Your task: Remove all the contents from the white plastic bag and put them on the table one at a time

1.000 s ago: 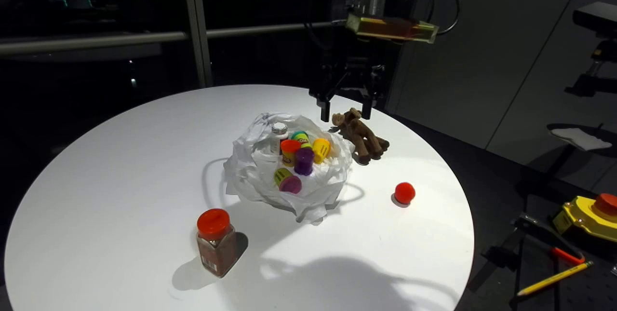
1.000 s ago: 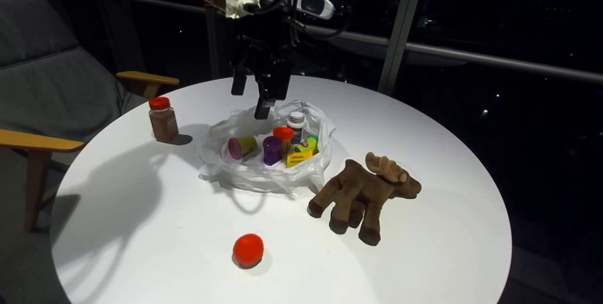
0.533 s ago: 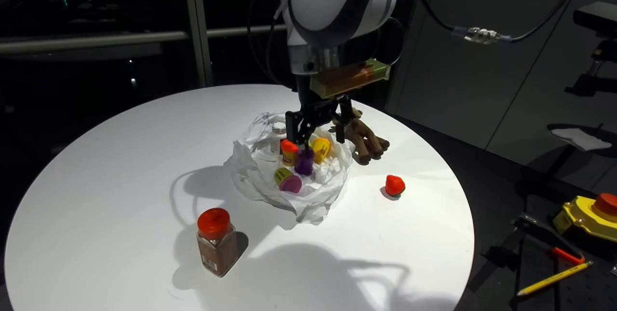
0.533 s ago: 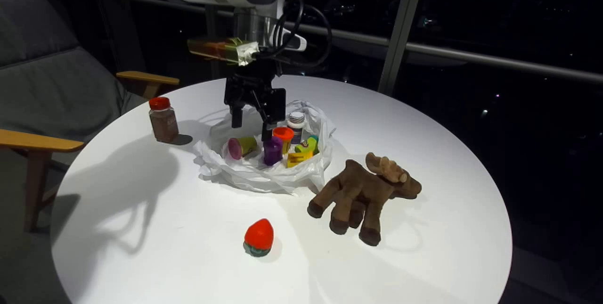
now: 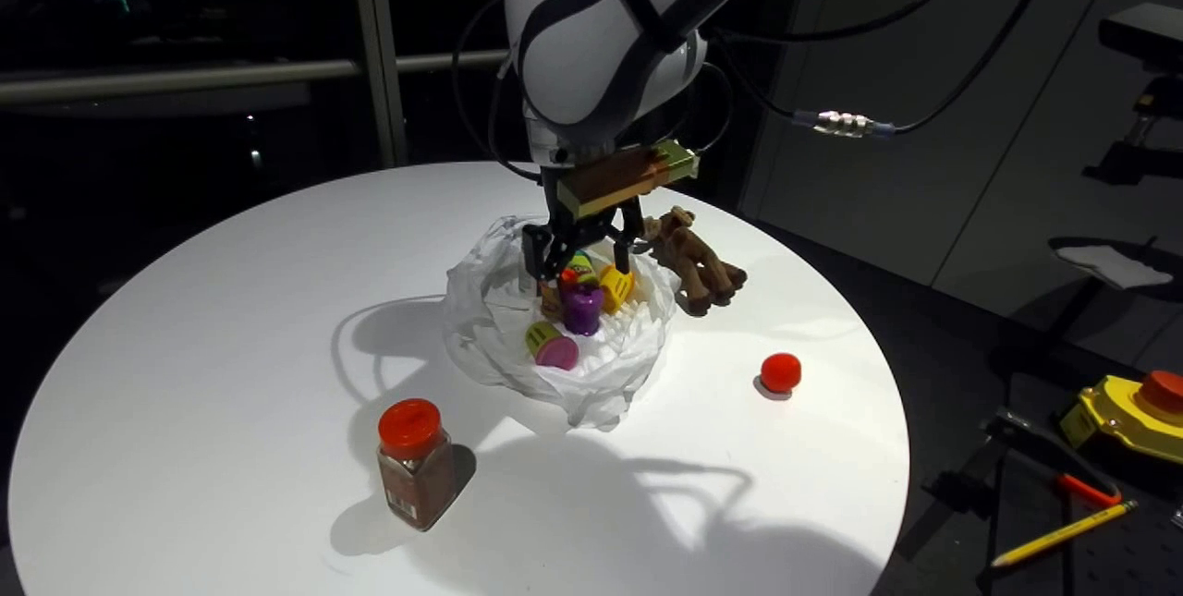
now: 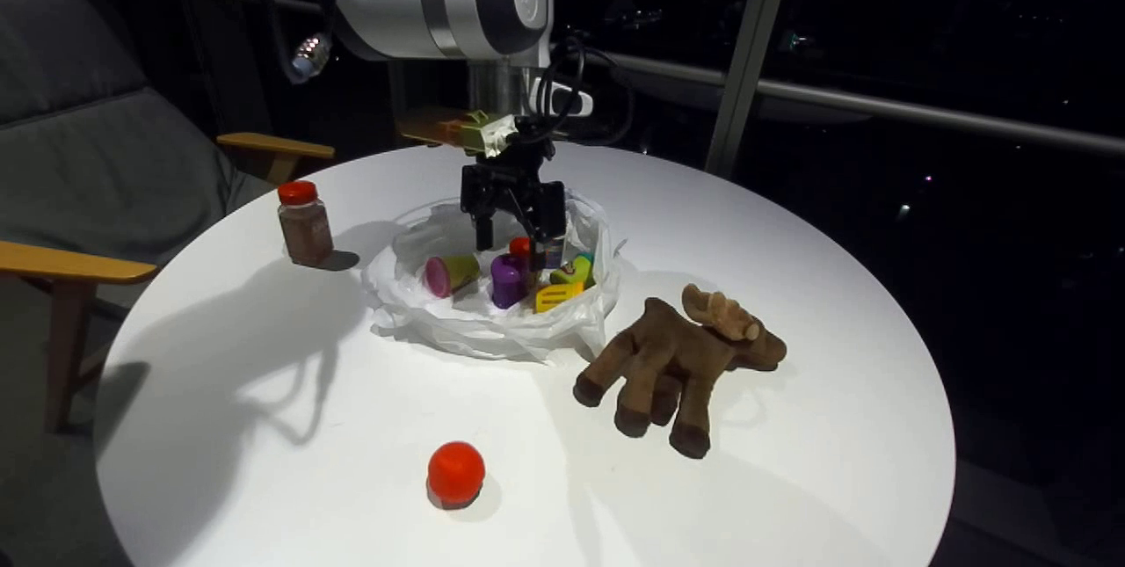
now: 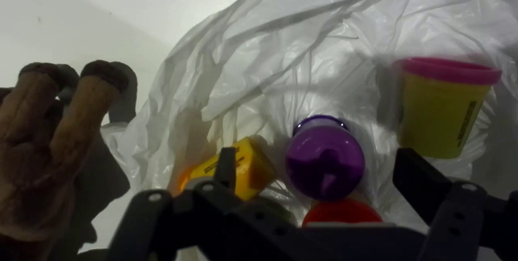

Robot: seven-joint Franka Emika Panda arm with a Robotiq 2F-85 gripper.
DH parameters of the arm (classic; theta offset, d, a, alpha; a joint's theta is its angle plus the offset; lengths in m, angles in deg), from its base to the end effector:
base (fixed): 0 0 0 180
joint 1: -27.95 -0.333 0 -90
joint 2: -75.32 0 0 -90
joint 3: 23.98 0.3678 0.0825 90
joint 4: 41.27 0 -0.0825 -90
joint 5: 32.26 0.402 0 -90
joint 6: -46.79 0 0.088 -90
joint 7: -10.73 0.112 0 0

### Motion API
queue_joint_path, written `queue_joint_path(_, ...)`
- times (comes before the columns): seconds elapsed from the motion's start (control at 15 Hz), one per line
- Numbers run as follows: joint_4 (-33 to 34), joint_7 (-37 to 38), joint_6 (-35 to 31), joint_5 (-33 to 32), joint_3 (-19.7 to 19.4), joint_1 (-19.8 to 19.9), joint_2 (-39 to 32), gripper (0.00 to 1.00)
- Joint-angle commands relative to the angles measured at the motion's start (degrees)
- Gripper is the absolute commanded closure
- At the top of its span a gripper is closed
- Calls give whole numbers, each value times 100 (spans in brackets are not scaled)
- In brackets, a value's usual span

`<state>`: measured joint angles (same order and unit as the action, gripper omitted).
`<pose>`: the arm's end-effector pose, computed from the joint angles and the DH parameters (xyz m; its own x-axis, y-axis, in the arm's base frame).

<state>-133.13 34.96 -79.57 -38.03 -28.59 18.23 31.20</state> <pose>0.7192 0.0685 0.1845 0.9614 -0.2547 -0.1041 -0.2329 -0.9548 0.1845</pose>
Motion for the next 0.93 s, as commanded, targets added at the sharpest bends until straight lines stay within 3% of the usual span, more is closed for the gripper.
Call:
queue_joint_path(0.0,749,56,342,117,-35,59,-505,0)
queue_joint_path(0.2,1107,14,576,204,-10,119,-774,0)
queue_joint_path(0.47,1405,11,696,321,20,180,-954,42)
queue_joint_path(0.87,1474,38,979,606,88,220,-844,87)
